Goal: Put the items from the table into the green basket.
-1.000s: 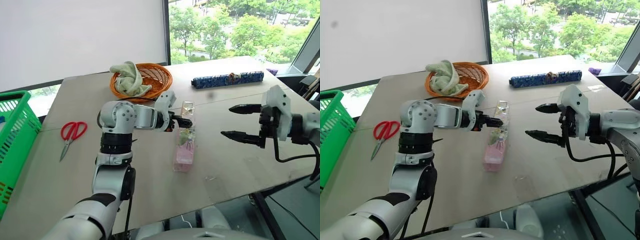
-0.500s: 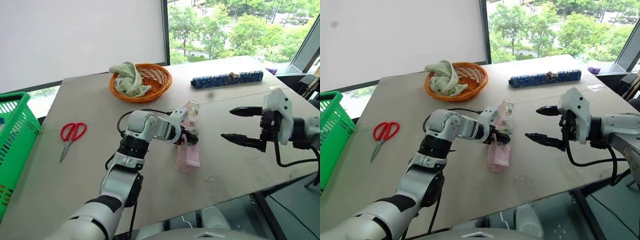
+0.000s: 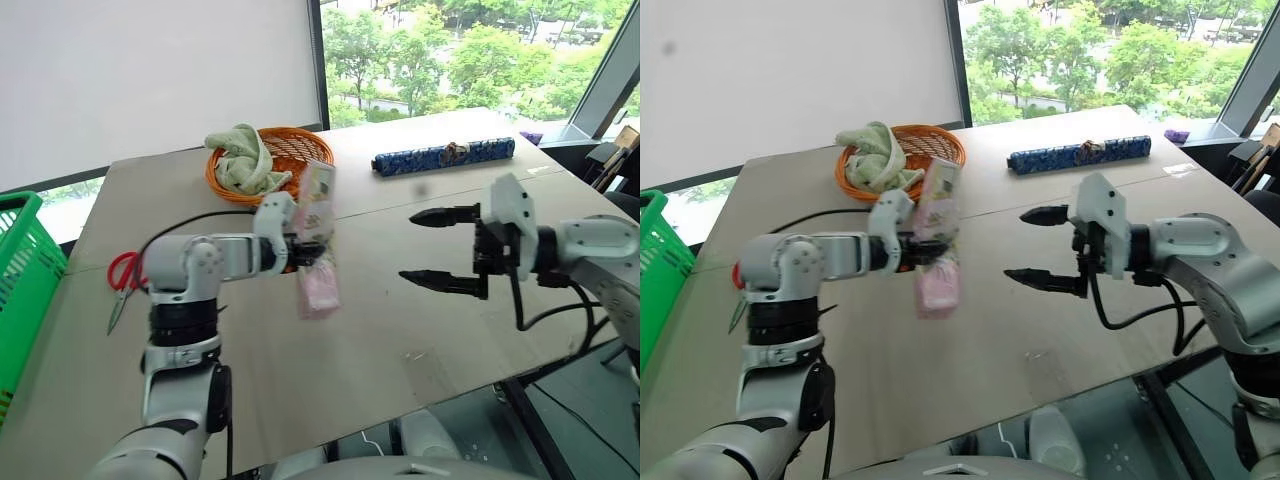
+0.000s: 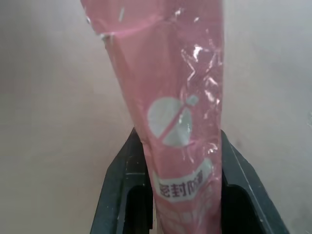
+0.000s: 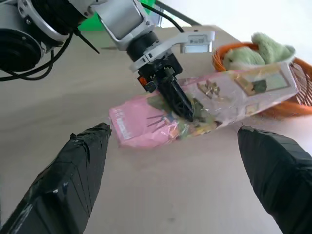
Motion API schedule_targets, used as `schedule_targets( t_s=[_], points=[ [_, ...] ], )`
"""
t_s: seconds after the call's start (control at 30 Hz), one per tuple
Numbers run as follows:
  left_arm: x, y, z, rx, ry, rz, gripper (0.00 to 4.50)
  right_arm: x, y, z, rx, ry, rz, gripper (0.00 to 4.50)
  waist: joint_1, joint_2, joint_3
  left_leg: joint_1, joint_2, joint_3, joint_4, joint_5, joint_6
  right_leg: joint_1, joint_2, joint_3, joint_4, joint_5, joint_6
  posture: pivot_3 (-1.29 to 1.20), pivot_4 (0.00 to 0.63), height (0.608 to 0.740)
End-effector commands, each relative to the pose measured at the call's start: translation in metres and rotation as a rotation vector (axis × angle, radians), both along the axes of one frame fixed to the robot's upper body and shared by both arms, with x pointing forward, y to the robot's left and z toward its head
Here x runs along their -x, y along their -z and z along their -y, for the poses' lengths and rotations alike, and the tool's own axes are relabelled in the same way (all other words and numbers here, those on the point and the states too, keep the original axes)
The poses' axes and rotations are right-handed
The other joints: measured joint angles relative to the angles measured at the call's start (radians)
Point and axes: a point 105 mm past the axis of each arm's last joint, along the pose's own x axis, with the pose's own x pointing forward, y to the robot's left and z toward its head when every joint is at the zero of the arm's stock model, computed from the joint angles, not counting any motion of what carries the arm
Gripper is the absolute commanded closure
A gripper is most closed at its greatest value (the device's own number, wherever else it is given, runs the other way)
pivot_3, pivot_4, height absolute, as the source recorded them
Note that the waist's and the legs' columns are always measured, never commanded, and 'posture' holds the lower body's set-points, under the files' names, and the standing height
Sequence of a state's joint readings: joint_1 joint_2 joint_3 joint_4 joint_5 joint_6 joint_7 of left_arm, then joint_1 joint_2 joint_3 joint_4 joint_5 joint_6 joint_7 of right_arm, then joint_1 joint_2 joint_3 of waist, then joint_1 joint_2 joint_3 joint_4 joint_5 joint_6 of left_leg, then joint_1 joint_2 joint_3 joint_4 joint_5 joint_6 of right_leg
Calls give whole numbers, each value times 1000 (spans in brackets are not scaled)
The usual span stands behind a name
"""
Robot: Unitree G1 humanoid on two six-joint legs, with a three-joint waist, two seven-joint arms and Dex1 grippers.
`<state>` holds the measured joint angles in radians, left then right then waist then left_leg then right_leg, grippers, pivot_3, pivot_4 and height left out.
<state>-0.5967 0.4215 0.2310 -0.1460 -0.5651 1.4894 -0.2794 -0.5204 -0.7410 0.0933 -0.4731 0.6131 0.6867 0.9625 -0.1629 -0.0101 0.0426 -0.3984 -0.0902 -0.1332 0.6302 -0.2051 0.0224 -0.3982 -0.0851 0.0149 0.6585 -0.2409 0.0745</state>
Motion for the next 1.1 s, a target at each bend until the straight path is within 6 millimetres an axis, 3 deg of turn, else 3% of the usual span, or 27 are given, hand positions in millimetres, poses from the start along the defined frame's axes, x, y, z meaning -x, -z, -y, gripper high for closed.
schedule_targets(
  t_s=[0.03,0.1,0.23,0.3,0.37,0.5,0.73,0.83,1.0,1.1],
  points=[
    [13,-25,-45,-192,-78,148,3387,-33,-7,-26,19,15,93,0,13,0,1,0,-1,0,0,0,0,0,0,0,0,2,-3,-51,0,740],
    [19,-40,-69,-266,-136,212,3387,-47,-17,-44,-3,6,119,0,19,0,3,1,-2,1,0,0,0,-1,0,2,1,2,-4,-21,0,740],
    [26,-86,-118,-382,-307,361,3387,-56,-52,-79,-109,-88,69,0,83,-1,6,0,-2,-3,-1,1,-2,-4,6,1,2,3,-5,109,0,740],
    [33,-112,-151,-610,-380,444,3387,-50,-72,-96,-142,-172,29,0,111,-2,6,-1,-2,-4,-5,3,-4,-6,7,1,3,3,-6,132,0,740],
    [39,-129,-168,-782,-398,489,3387,-40,-83,-102,-158,-260,14,0,134,-4,6,-1,-2,-1,-12,7,-8,-11,8,4,3,3,-7,165,0,740],
    [49,-154,-199,-925,-452,524,3387,-37,-93,-105,-140,-311,55,0,201,-4,6,-1,-2,-1,-20,6,-11,-13,8,4,0,3,-9,190,0,740],
    [61,-172,-240,-1056,-500,552,3387,-35,-106,-97,-158,-314,118,0,237,-5,6,0,3,1,-21,5,-11,-14,13,5,1,3,-10,188,0,740],
    [65,-175,-255,-1104,-529,557,3387,-22,-114,-93,-217,-369,147,0,238,-4,6,0,5,1,-21,6,-13,-15,14,5,1,4,-11,171,0,740],
    [65,-168,-272,-1153,-565,564,3387,-4,-112,-82,-255,-457,159,0,236,-5,5,1,7,2,-21,7,-13,-15,15,5,2,5,-13,162,0,740],
    [61,-159,-278,-1163,-573,567,3387,-9,-106,-75,-255,-445,134,0,235,-5,5,1,7,3,-21,7,-13,-15,15,5,2,5,-13,150,0,740]
  ],
)
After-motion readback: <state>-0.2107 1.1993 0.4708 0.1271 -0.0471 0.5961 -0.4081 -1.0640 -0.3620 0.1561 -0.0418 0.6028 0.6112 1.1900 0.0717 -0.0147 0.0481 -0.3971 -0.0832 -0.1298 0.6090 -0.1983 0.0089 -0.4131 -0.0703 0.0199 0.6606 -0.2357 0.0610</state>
